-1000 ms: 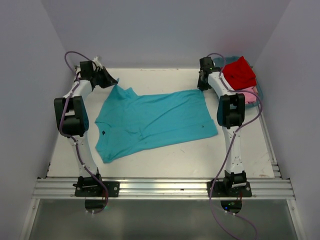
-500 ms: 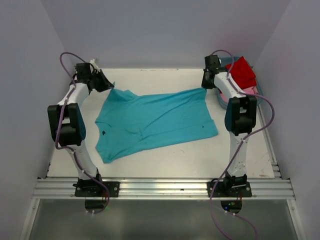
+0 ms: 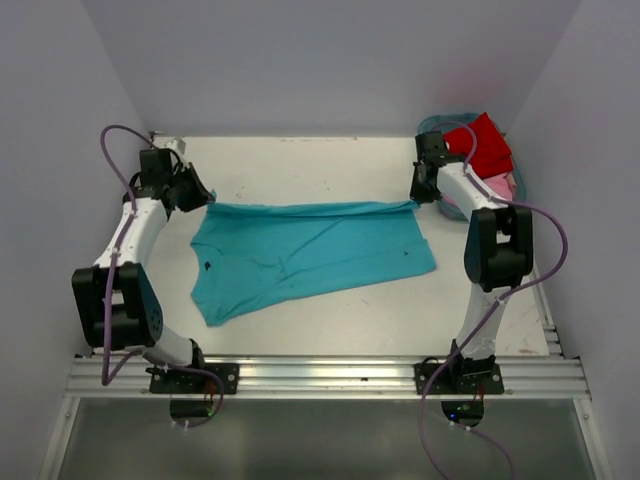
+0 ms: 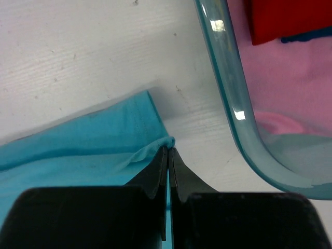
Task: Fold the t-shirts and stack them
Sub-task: Fold the other side of the tshirt into a rectangle
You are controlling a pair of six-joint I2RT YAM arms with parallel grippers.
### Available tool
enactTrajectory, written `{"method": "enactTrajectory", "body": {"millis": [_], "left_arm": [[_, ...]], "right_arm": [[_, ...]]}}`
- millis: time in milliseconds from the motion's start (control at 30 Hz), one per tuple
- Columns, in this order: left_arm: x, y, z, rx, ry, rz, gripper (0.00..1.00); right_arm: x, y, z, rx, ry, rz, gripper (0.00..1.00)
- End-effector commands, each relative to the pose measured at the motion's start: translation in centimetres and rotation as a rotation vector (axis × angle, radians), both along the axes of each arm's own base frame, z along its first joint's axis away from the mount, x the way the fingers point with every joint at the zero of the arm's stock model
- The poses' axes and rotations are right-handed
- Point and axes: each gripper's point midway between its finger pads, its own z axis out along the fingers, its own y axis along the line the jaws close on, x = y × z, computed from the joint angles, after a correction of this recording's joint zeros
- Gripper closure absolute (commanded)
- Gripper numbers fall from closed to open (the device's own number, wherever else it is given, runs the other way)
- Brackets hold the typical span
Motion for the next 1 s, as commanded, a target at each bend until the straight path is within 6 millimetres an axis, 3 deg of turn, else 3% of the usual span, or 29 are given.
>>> {"method": "enactTrajectory", "body": {"millis": [0, 67, 233, 467, 667, 967], "left_arm": [[-2.2, 1.4, 2.3, 0.083, -0.028, 0.026, 1.00], [-3.2, 1.6, 2.9, 0.106, -0.025, 0.024, 1.00], [-6.9, 1.1, 1.9, 0.104, 0.045, 0.012, 1.00], [-11.6, -0.3, -2.4, 0.053, 0.172, -0.025, 1.00], [-13.2, -0.9, -3.6, 0.023, 0.202, -0.021, 1.00], [-14.5, -1.0, -3.3, 0.025, 0.195, -0.015, 1.00]], "right_arm": [[-0.5, -0.5, 2.5, 0.003, -0.062, -0.028, 1.00], [-1.0, -0.5, 2.4, 0.009, -0.052, -0.033, 1.00], [-2.1, -0.6, 2.2, 0.009, -0.030, -0.037, 1.00], [-3.4, -0.6, 1.6, 0.012, -0.005, -0.039, 1.00], [-4.7, -0.5, 1.1, 0.012, 0.014, -0.038, 1.00], [-5.9, -0.3, 0.3, 0.004, 0.040, -0.034, 1.00]]}}
